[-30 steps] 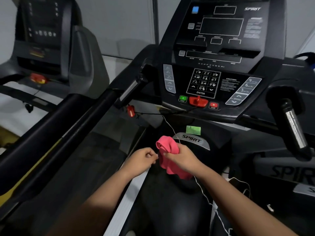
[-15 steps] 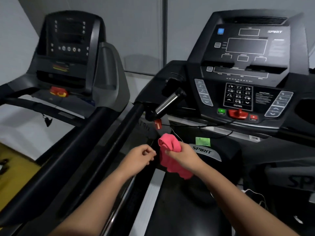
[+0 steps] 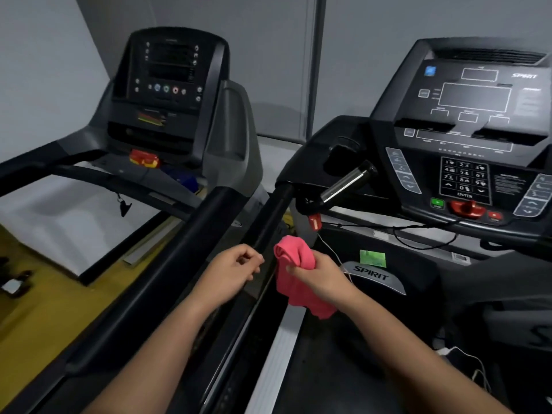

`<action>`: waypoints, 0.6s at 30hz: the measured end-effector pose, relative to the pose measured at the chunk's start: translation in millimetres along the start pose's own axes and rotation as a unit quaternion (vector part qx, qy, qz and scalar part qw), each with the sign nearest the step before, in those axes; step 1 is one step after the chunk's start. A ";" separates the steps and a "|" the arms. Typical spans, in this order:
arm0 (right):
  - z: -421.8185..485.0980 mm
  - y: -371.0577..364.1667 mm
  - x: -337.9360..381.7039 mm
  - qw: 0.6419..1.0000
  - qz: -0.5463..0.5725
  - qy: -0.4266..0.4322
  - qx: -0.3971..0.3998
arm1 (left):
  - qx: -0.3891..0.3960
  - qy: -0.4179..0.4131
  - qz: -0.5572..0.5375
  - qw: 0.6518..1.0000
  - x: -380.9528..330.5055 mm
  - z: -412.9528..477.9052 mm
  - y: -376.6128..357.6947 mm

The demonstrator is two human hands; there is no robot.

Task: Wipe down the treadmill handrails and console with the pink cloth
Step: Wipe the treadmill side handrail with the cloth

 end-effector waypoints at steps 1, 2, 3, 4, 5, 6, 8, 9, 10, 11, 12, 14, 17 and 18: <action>-0.4 -2.5 1.1 1.000 -0.006 0.000 0.004 | -0.019 0.002 -0.005 1.000 0.8 -3.6 6.7; -0.7 -4.8 1.5 1.000 -0.015 0.000 0.006 | -0.039 0.004 -0.004 0.999 1.6 -7.2 12.4; -1.4 -6.4 1.5 1.000 -0.021 0.000 0.011 | -0.057 0.007 0.001 0.998 3.5 -11.4 17.7; -2.0 -7.8 1.2 1.000 -0.024 0.001 0.016 | -0.073 0.012 0.006 0.997 5.8 -15.9 22.1; -2.4 -8.7 0.1 0.999 -0.027 0.002 0.021 | -0.086 0.019 0.009 0.996 8.8 -20.0 25.9; -2.4 -9.8 -1.6 0.999 -0.030 0.001 0.026 | -0.097 0.026 0.008 0.995 11.8 -24.6 28.7; -2.4 -12.7 -4.2 0.999 -0.030 0.000 0.033 | -0.109 0.039 0.004 0.993 17.5 -31.8 32.1; -2.4 -14.4 -5.0 0.999 -0.026 0.000 0.038 | -0.115 0.046 0.007 0.992 19.2 -34.5 32.4; -2.8 -16.1 -5.8 0.999 -0.022 0.000 0.045 | -0.122 0.051 0.011 0.991 19.8 -37.0 31.1; -3.0 -17.5 -6.6 0.998 -0.020 0.000 0.052 | -0.129 0.053 0.011 0.990 20.3 -38.8 29.6; -3.0 -18.5 -6.8 0.998 -0.019 0.001 0.059 | -0.136 0.052 0.009 0.989 19.9 -39.9 27.6; -2.8 -18.6 -5.3 0.997 -0.025 0.010 0.076 | -0.147 0.052 -0.001 0.988 19.6 -42.8 23.7; 1.0 -16.7 -2.0 0.995 -0.036 0.025 0.088 | -0.152 0.053 -0.001 0.987 20.9 -44.7 22.0; 1.8 -16.4 -0.4 0.995 -0.035 0.027 0.086 | -0.153 0.052 0.003 0.987 20.9 -45.0 22.2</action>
Point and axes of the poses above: each hand's wrist, its own z-axis towards the middle knuckle, its own y-axis out of the back of the hand, x = y × z, the point moved 1 cm from there along z, towards the middle knuckle, and after that the axes turned 11 degrees about -z, right-handed, at the moved point
